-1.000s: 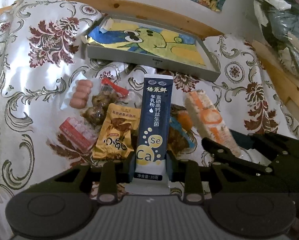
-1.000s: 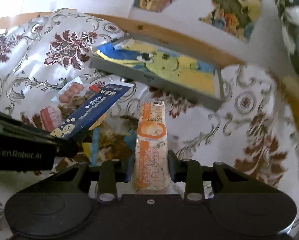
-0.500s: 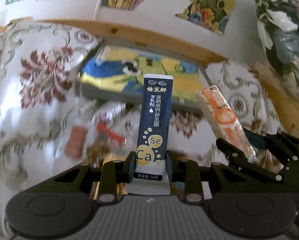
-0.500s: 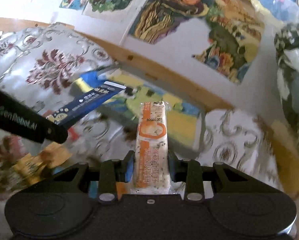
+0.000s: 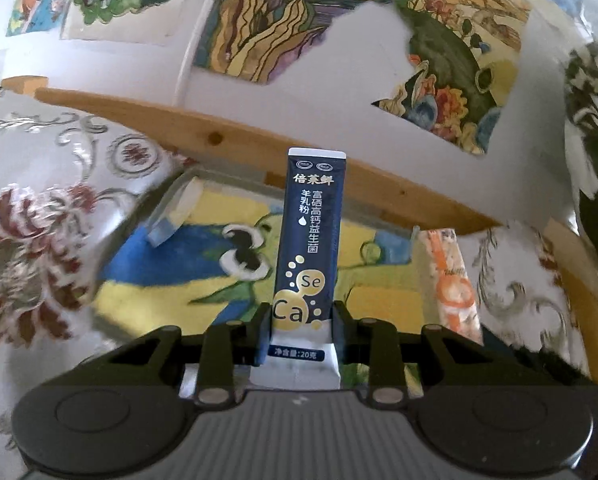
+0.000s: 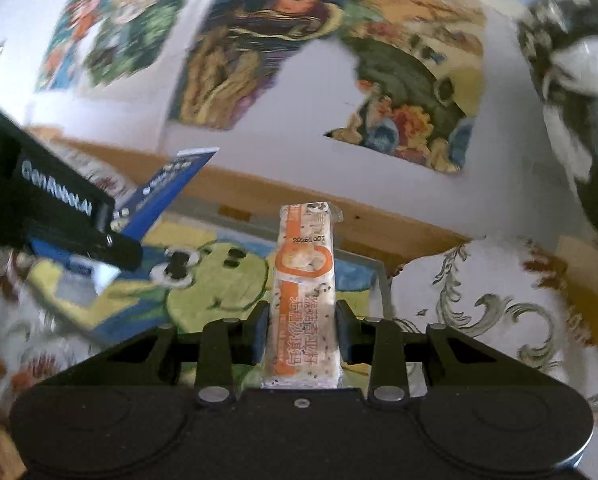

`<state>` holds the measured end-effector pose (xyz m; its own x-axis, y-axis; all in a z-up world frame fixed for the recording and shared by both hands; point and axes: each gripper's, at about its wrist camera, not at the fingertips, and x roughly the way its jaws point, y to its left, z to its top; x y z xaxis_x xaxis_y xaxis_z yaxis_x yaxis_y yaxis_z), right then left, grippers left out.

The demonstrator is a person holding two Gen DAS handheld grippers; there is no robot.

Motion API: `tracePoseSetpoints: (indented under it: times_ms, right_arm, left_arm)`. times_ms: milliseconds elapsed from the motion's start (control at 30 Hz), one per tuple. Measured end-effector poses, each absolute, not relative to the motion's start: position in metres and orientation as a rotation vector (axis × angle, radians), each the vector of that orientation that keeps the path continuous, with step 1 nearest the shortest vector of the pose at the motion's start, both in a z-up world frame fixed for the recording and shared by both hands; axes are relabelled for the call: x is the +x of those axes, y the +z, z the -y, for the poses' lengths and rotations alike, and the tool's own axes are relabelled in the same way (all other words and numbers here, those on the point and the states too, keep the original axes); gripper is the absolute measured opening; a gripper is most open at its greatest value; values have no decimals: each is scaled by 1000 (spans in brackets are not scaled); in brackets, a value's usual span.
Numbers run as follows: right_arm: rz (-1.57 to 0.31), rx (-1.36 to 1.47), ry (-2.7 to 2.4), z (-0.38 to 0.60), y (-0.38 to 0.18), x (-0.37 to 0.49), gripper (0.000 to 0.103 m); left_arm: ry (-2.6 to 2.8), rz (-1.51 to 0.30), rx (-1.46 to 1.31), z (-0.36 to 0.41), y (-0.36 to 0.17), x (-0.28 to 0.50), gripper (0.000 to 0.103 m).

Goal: Organize snacks
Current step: 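Lift navy stick with left tool while right tool lifts orange bar toward tray, then release navy stick into tray with left tool while right releases orange bar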

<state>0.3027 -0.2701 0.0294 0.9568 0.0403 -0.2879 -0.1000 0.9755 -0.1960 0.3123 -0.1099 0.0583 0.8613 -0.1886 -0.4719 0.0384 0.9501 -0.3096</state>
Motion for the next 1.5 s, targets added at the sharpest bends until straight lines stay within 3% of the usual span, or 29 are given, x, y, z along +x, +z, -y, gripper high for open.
tracePoseSetpoints:
  times_ms: [900, 1000, 1067, 1300, 1367, 1500]
  right_arm:
    - [-428, 5, 88, 297, -27, 364, 36]
    - [-427, 5, 83, 297, -27, 364, 39]
    - [-420, 15, 80, 298, -26, 363, 49]
    - [-367, 38, 59, 303, -7, 352, 64]
    - [-347, 51, 54, 305, 3, 346, 70]
    - [-301, 62, 40, 307, 26, 331, 81]
  left_arm:
    - [-62, -688, -261, 143, -2, 393, 34]
    - [-65, -695, -252, 144, -1, 394, 36]
    - [-64, -700, -258, 143, 2, 393, 38]
    - [-38, -654, -333, 125, 21, 378, 61]
    - [-14, -617, -342, 119, 30, 370, 76]
    - [10, -551, -341, 109, 49, 354, 86]
